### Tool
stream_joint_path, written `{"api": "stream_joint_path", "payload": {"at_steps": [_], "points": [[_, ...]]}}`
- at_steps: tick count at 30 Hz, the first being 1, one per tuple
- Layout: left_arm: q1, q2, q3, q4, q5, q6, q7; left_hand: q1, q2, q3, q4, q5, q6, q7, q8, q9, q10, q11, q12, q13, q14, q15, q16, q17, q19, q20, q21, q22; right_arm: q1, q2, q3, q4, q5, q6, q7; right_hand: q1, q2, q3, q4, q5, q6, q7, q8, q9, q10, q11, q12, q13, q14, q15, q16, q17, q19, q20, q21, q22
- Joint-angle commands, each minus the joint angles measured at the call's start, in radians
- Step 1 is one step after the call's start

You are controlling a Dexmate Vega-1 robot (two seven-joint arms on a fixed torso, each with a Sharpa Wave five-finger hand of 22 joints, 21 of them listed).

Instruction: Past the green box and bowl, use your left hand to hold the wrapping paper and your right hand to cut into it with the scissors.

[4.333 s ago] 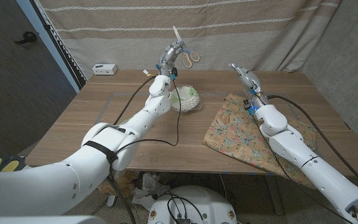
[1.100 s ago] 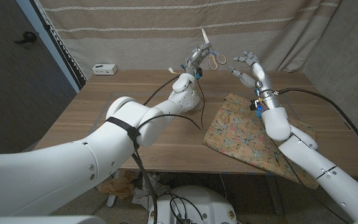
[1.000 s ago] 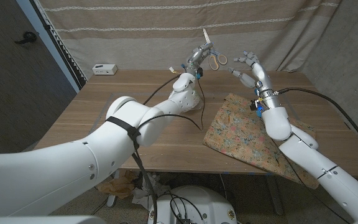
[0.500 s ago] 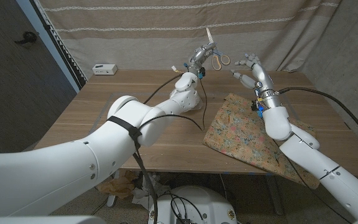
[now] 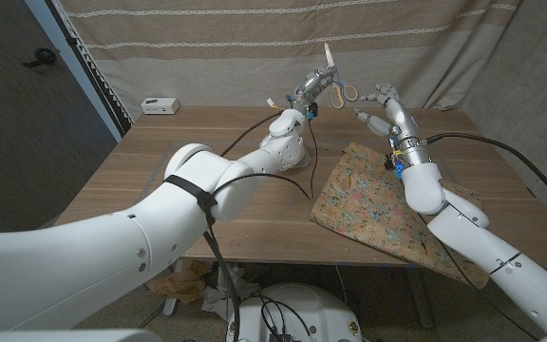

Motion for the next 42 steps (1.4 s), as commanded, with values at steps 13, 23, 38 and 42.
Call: {"api": "stream_joint_path", "payload": {"at_steps": [13, 23, 38, 42], "points": [[0.010, 0.017, 0.030, -0.056, 0.032, 0.105, -0.046, 0.141, 0.140, -0.001, 0.005, 0.005, 0.018, 0.007, -0.003, 0.010, 0.005, -0.001, 0.006, 0.002, 0.006, -0.005, -0.001, 0.006, 0.012, -0.146, -0.004, 0.003, 0.046, -0.025, -0.020, 0.027, 0.075, -0.054, 0.062, 0.010, 0.022, 0.015, 0.017, -0.017, -0.015, 0.006, -0.012, 0.002, -0.024, 0.012, -0.010, 0.000, -0.027, 0.006, -0.004, 0.005, -0.016, 0.006, -0.003, 0.004], [0.020, 0.013, 0.039, -0.078, 0.034, 0.117, -0.054, 0.142, 0.140, -0.002, 0.005, 0.005, 0.018, 0.004, -0.005, 0.008, 0.005, -0.001, 0.006, 0.003, 0.007, -0.005, -0.001, 0.007, 0.012, -0.146, -0.004, 0.003, 0.061, -0.045, -0.038, 0.025, 0.086, -0.082, 0.084, -0.019, 0.036, 0.016, 0.048, -0.037, -0.037, 0.014, -0.028, 0.002, -0.063, 0.025, -0.022, 0.000, -0.049, 0.011, -0.002, 0.008, -0.034, 0.004, -0.005, 0.005], [0.019, 0.004, 0.055, -0.068, 0.039, 0.103, -0.048, 0.142, 0.143, -0.004, 0.006, 0.004, 0.020, 0.007, -0.006, 0.006, 0.005, -0.001, 0.008, 0.003, 0.007, -0.005, -0.002, 0.008, 0.013, -0.146, -0.004, 0.003, 0.060, -0.061, -0.050, 0.008, 0.071, -0.131, 0.065, -0.055, 0.044, 0.014, 0.080, -0.054, -0.065, 0.026, -0.047, 0.000, -0.079, 0.030, -0.024, 0.000, -0.064, 0.017, -0.001, 0.010, -0.045, -0.001, -0.005, 0.006], [0.018, 0.005, 0.064, -0.066, 0.043, 0.098, -0.043, 0.142, 0.143, -0.004, 0.006, 0.004, 0.021, 0.004, -0.007, 0.006, 0.004, -0.001, 0.007, 0.002, 0.008, -0.005, -0.002, 0.008, 0.013, -0.146, -0.004, 0.003, 0.063, -0.064, -0.053, 0.010, 0.076, -0.133, 0.070, -0.060, 0.045, 0.014, 0.084, -0.057, -0.066, 0.027, -0.048, 0.000, -0.081, 0.030, -0.024, 0.000, -0.064, 0.018, 0.000, 0.010, -0.046, -0.001, -0.004, 0.006]]}}
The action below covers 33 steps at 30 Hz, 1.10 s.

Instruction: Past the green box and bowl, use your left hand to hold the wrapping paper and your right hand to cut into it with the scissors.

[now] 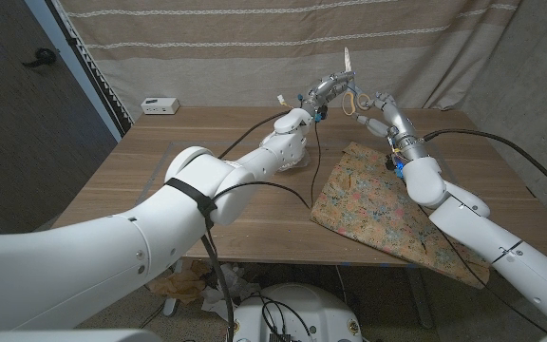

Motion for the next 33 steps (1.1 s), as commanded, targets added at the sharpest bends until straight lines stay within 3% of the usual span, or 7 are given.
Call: {"api": "stream_joint_path", "payload": {"at_steps": [1, 19, 33], "points": [[0.000, -0.001, 0.020, 0.006, 0.009, -0.013, 0.001, 0.142, 0.143, 0.003, 0.005, 0.007, 0.011, 0.002, 0.003, 0.005, 0.004, -0.001, 0.007, 0.002, 0.004, -0.005, 0.002, 0.003, 0.007, -0.141, -0.004, 0.003, 0.006, -0.011, -0.010, -0.007, -0.003, -0.029, -0.004, -0.012, 0.001, 0.000, 0.008, -0.002, -0.007, 0.018, -0.001, 0.003, -0.003, 0.003, 0.001, 0.000, -0.030, 0.002, 0.004, 0.003, -0.006, 0.000, 0.000, 0.004], [-0.021, 0.025, 0.145, 0.023, 0.061, -0.076, 0.066, 0.142, 0.146, 0.001, 0.006, 0.006, 0.011, 0.006, 0.003, 0.009, 0.003, -0.001, 0.008, 0.003, 0.004, -0.005, 0.002, 0.004, 0.008, -0.141, -0.004, 0.003, 0.042, -0.002, -0.029, 0.022, 0.050, -0.051, 0.030, -0.085, 0.002, -0.013, 0.065, -0.025, 0.009, 0.013, -0.004, 0.002, -0.001, -0.002, 0.007, 0.001, -0.030, -0.002, 0.010, 0.005, -0.003, -0.006, 0.005, 0.004], [-0.017, 0.044, 0.165, -0.004, 0.045, -0.059, 0.053, 0.142, 0.148, 0.000, 0.007, 0.005, 0.013, 0.005, 0.003, 0.009, 0.003, -0.001, 0.010, 0.005, 0.004, -0.004, 0.001, 0.005, 0.009, -0.141, -0.004, 0.004, 0.068, 0.006, -0.054, 0.020, 0.052, -0.096, 0.021, -0.126, -0.006, -0.022, 0.093, -0.037, 0.034, 0.022, -0.001, 0.001, 0.012, 0.001, 0.015, 0.001, -0.022, 0.003, 0.013, 0.004, 0.004, 0.004, 0.009, 0.004]]}}
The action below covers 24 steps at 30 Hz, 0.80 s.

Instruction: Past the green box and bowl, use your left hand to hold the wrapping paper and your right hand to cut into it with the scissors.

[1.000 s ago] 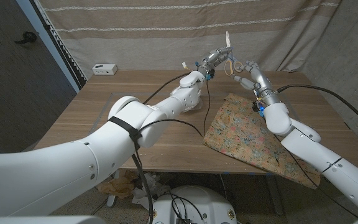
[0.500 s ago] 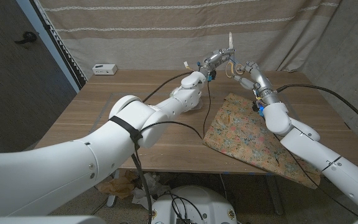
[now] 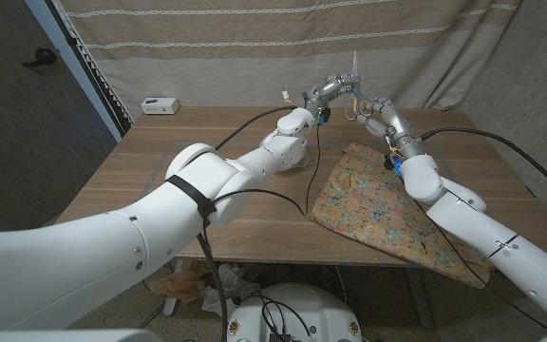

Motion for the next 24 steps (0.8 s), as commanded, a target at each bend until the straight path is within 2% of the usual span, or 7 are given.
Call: {"api": "stream_joint_path", "payload": {"at_steps": [1, 6, 9, 21, 24], "points": [[0.001, 0.015, 0.025, -0.018, -0.008, 0.006, -0.004, 0.141, 0.147, 0.001, 0.008, 0.002, 0.009, 0.006, 0.003, 0.007, 0.001, -0.001, 0.002, 0.003, 0.003, -0.004, 0.006, 0.006, 0.007, -0.143, -0.004, 0.001, 0.024, 0.007, -0.022, 0.001, 0.007, -0.033, -0.003, -0.011, -0.001, 0.002, 0.007, -0.004, 0.014, 0.020, 0.003, 0.001, 0.011, 0.004, 0.007, 0.001, -0.021, 0.003, 0.005, 0.004, 0.006, 0.005, 0.004, 0.004], [0.002, 0.018, 0.030, -0.025, -0.007, 0.015, -0.004, 0.141, 0.148, 0.001, 0.008, 0.001, 0.007, 0.007, 0.002, 0.007, 0.002, -0.001, 0.003, 0.005, 0.004, -0.005, 0.006, 0.006, 0.007, -0.143, -0.004, 0.001, 0.028, 0.015, -0.025, -0.010, 0.008, -0.071, -0.016, -0.012, -0.002, 0.003, 0.008, -0.005, 0.023, 0.021, 0.005, 0.001, 0.015, 0.008, 0.009, 0.001, -0.018, 0.005, 0.006, 0.004, 0.009, 0.009, 0.005, 0.004], [0.001, 0.015, 0.034, -0.025, -0.005, 0.017, 0.011, 0.141, 0.148, 0.000, 0.008, 0.001, 0.008, 0.006, 0.002, 0.007, 0.001, -0.001, 0.002, 0.003, 0.004, -0.005, 0.006, 0.007, 0.007, -0.143, -0.005, 0.001, 0.027, 0.018, -0.025, -0.009, 0.009, -0.069, -0.025, 0.003, -0.009, 0.009, -0.005, -0.004, 0.037, 0.022, 0.010, 0.000, 0.029, 0.009, 0.014, 0.000, -0.007, 0.007, 0.007, 0.002, 0.017, 0.009, 0.007, 0.003], [-0.001, 0.011, 0.039, -0.025, -0.008, 0.041, 0.020, 0.141, 0.146, -0.001, 0.007, 0.001, 0.009, 0.005, 0.003, 0.008, 0.001, -0.001, 0.003, 0.003, 0.003, -0.004, 0.005, 0.007, 0.008, -0.142, -0.005, 0.002, 0.026, 0.027, -0.028, -0.015, 0.005, -0.108, -0.061, 0.027, -0.009, 0.023, -0.023, -0.003, 0.066, 0.022, 0.019, -0.001, 0.051, 0.006, 0.021, 0.000, 0.015, 0.008, 0.010, 0.000, 0.033, 0.016, 0.011, 0.003], [-0.001, 0.012, 0.045, -0.025, -0.003, 0.040, 0.028, 0.141, 0.145, -0.002, 0.007, 0.001, 0.010, 0.005, 0.002, 0.008, 0.001, -0.001, 0.003, 0.003, 0.003, -0.004, 0.005, 0.007, 0.008, -0.142, -0.005, 0.002, 0.027, 0.030, -0.031, -0.020, 0.001, -0.125, -0.068, 0.043, -0.015, 0.028, -0.036, -0.002, 0.076, 0.026, 0.022, -0.002, 0.061, 0.012, 0.024, -0.001, 0.020, 0.009, 0.009, -0.001, 0.041, 0.019, 0.012, 0.002]]}}
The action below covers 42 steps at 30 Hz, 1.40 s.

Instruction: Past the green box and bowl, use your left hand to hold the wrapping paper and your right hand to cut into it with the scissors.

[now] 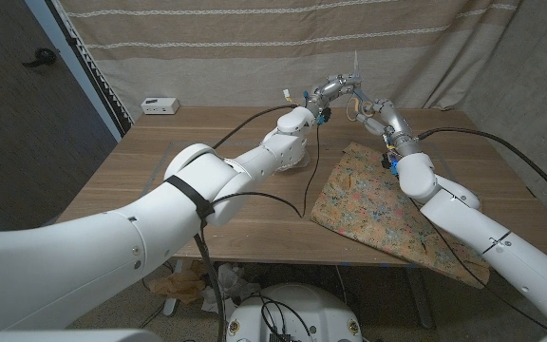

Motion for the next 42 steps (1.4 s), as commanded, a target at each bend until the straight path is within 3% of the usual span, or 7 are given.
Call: {"api": "stream_joint_path", "payload": {"at_steps": [1, 19, 33, 39, 41, 42], "points": [[-0.001, 0.000, 0.018, -0.002, 0.008, 0.017, 0.024, 0.139, 0.148, 0.001, 0.002, 0.004, 0.007, -0.001, 0.004, 0.003, 0.002, -0.001, 0.004, 0.004, 0.002, -0.006, 0.003, 0.001, 0.008, -0.142, -0.004, 0.002, 0.004, 0.010, -0.010, -0.016, -0.010, -0.050, -0.030, 0.027, -0.006, 0.007, -0.017, -0.001, 0.019, 0.024, 0.009, 0.003, 0.013, 0.007, 0.008, -0.001, 0.014, 0.006, 0.009, 0.001, 0.015, 0.005, 0.005, 0.002], [-0.009, 0.013, 0.096, -0.002, 0.055, -0.008, 0.076, 0.138, 0.148, 0.000, 0.003, 0.005, 0.008, -0.004, 0.004, 0.004, 0.000, -0.001, 0.004, 0.002, 0.001, -0.006, 0.002, 0.002, 0.009, -0.142, -0.004, 0.002, 0.035, -0.001, -0.035, -0.001, 0.011, -0.051, 0.018, 0.075, -0.020, 0.021, -0.056, 0.005, 0.016, 0.027, 0.005, 0.002, 0.010, 0.009, 0.003, -0.001, 0.015, 0.014, 0.002, 0.001, 0.015, 0.022, 0.000, 0.001], [-0.015, 0.013, 0.140, -0.002, 0.066, -0.005, 0.113, 0.139, 0.145, -0.002, 0.002, 0.006, 0.007, -0.012, 0.006, 0.009, 0.000, -0.002, 0.005, 0.004, -0.003, -0.006, -0.001, 0.001, 0.009, -0.142, -0.005, 0.002, 0.056, 0.009, -0.055, 0.008, 0.020, -0.083, 0.023, 0.069, -0.029, 0.013, -0.057, 0.007, 0.014, 0.046, 0.000, 0.001, 0.005, 0.015, -0.001, -0.001, 0.014, 0.025, 0.001, 0.001, 0.017, 0.030, -0.001, 0.002], [-0.015, 0.007, 0.139, -0.002, 0.056, 0.004, 0.106, 0.139, 0.145, -0.002, 0.002, 0.007, 0.006, -0.012, 0.007, 0.011, -0.002, -0.002, 0.004, 0.002, -0.003, -0.006, -0.002, 0.001, 0.009, -0.142, -0.005, 0.002, 0.061, 0.030, -0.057, 0.022, 0.027, -0.084, 0.001, 0.045, -0.031, -0.002, -0.046, 0.006, 0.038, 0.041, 0.002, 0.000, 0.023, 0.013, 0.004, -0.001, 0.031, 0.027, 0.006, 0.002, 0.043, 0.038, 0.006, 0.002], [-0.016, 0.005, 0.139, -0.002, 0.054, 0.008, 0.105, 0.139, 0.145, -0.002, 0.002, 0.007, 0.006, -0.013, 0.007, 0.011, -0.002, -0.002, 0.004, 0.003, -0.003, -0.006, -0.003, 0.001, 0.009, -0.142, -0.005, 0.002, 0.064, 0.032, -0.058, 0.026, 0.034, -0.084, 0.006, 0.036, -0.035, -0.016, -0.049, 0.013, 0.065, 0.046, 0.002, 0.001, 0.044, 0.016, 0.005, 0.000, 0.078, 0.059, 0.010, 0.002, 0.115, 0.041, 0.017, -0.001], [-0.016, 0.005, 0.139, -0.002, 0.053, 0.009, 0.106, 0.139, 0.145, -0.002, 0.002, 0.007, 0.005, -0.013, 0.007, 0.012, -0.002, -0.002, 0.004, 0.002, -0.003, -0.006, -0.003, 0.001, 0.009, -0.142, -0.005, 0.002, 0.065, 0.037, -0.060, 0.028, 0.029, -0.085, -0.005, 0.035, -0.029, -0.038, -0.062, 0.024, 0.076, 0.048, -0.018, 0.004, 0.055, 0.015, -0.006, 0.000, 0.098, 0.060, -0.001, 0.002, 0.152, 0.044, -0.008, -0.003]]}}
